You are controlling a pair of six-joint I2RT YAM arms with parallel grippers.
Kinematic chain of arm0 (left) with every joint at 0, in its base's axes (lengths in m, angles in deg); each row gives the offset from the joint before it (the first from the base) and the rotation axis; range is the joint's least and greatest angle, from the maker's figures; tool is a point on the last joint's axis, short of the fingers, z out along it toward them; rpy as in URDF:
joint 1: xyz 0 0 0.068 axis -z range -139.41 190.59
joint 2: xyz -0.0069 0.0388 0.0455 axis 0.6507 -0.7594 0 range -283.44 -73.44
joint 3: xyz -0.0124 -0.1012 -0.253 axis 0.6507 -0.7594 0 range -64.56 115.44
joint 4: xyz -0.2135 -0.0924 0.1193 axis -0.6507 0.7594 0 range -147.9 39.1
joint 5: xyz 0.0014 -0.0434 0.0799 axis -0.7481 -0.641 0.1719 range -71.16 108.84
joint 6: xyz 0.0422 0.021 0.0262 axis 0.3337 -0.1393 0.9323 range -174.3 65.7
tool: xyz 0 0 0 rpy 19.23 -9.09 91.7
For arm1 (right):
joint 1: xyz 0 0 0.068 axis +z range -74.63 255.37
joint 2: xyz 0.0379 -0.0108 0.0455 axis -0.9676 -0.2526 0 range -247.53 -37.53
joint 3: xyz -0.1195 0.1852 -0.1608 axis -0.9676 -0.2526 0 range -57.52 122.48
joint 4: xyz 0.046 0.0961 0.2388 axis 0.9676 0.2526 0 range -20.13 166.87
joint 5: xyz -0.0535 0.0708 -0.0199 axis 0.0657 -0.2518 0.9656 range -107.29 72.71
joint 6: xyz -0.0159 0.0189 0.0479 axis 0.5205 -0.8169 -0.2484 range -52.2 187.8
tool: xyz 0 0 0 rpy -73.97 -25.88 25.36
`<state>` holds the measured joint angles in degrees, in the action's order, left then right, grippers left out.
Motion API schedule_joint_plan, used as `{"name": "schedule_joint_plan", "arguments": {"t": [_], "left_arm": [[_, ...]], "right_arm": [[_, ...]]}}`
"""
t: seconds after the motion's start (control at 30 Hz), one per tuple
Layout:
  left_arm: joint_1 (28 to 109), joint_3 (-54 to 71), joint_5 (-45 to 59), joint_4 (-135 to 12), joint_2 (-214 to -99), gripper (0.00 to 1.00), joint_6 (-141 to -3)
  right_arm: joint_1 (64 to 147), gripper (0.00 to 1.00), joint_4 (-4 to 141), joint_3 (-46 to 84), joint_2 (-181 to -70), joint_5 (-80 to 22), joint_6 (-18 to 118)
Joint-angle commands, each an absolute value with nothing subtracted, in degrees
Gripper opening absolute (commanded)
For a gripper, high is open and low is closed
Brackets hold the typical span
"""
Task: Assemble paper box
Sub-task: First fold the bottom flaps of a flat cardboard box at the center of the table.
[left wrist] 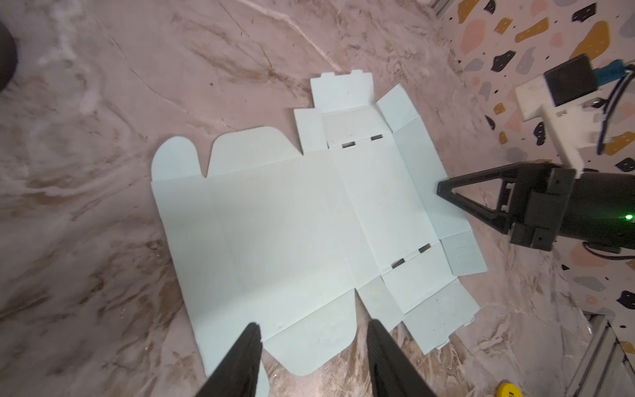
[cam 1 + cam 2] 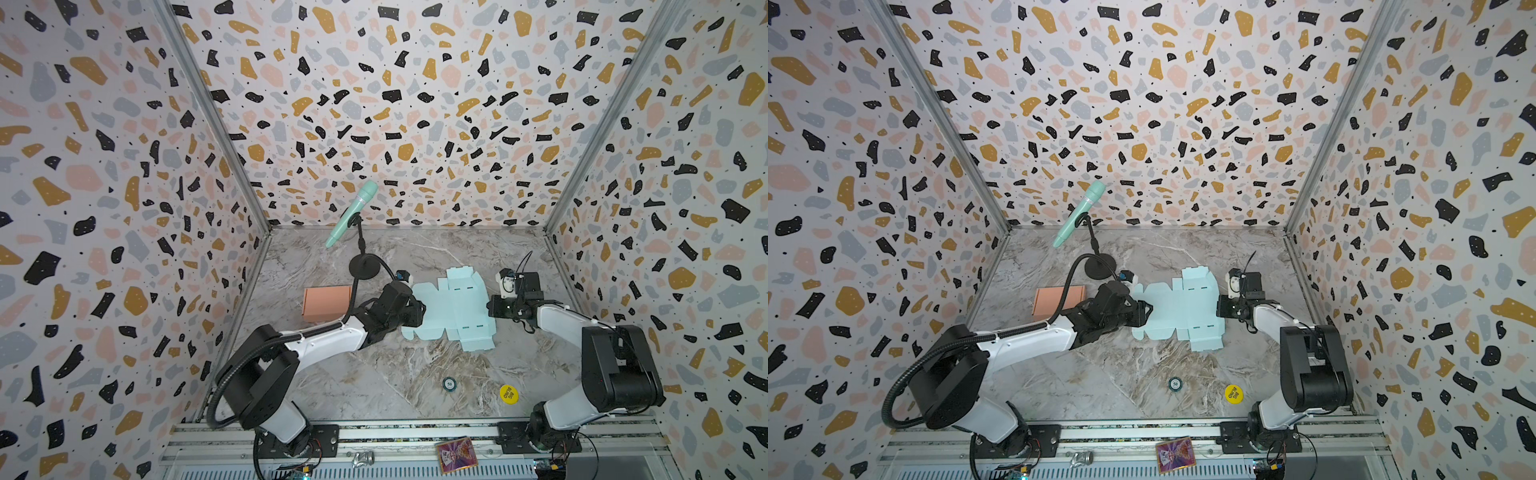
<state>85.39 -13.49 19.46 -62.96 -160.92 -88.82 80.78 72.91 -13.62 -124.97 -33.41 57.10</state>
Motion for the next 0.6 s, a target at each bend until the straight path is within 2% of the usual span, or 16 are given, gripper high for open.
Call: {"name": "schedule_joint_plan", "arguments": {"t": [0.0,0.27,0.57], "left_arm": [[83.7,-16.3,19.5,-61.9,-157.3,0.53,-87.3],[79.6,-20.6,19.3,-60.9,-151.3,0.53,-86.2],[79.4,-22.3,17.2,-63.0,-148.7,0.53,-85.6]], "right_arm": [[82.0,0.0,76.9,-10.7,-123.1,-30.8,59.7],[84.8,0.0,79.6,-6.9,-125.5,-26.5,62.5],[91.3,0.0,80.3,-1.6,-130.6,-18.1,65.8]]}}
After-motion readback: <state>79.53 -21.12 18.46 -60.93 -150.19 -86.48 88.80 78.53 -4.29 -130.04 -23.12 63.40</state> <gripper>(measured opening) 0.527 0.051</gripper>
